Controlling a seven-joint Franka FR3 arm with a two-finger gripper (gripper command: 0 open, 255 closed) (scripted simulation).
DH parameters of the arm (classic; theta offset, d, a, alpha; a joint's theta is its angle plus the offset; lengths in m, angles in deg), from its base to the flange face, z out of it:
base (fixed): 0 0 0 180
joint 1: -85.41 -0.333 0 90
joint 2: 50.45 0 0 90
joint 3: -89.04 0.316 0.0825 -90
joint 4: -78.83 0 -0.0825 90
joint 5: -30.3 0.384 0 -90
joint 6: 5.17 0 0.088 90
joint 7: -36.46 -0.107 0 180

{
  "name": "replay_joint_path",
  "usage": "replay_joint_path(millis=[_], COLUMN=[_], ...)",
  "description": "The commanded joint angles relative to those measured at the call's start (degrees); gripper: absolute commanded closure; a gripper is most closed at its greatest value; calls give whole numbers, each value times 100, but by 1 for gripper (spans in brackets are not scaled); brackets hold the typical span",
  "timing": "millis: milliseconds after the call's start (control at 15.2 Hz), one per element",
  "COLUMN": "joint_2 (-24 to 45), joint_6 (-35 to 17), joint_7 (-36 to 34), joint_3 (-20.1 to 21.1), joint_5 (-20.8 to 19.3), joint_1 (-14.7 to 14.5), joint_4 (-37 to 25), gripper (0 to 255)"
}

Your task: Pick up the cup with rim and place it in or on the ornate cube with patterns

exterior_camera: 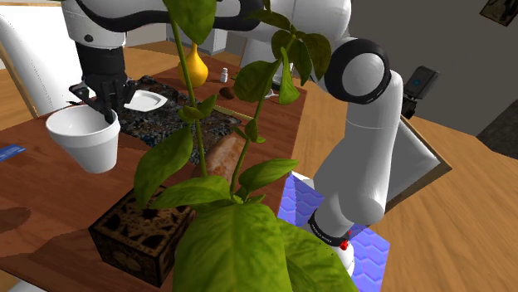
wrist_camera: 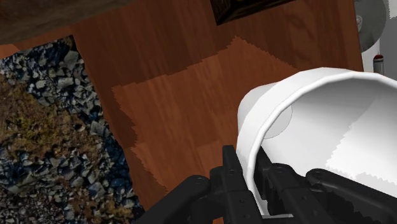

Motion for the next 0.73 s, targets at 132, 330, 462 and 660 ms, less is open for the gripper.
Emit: replay_joint_path(millis=[132, 330, 462, 660], joint_2=[24, 84, 137, 240], joint_6=[322, 587, 771, 1063], joint_7=[-9, -17, -23, -33], joint_3=[9, 12, 13, 12], joint_5=[-8, -31, -51, -90], joint_1=[-39, -82, -117, -182], joint_4=[-347, -670, -907, -1299], gripper=[255, 255, 255, 255])
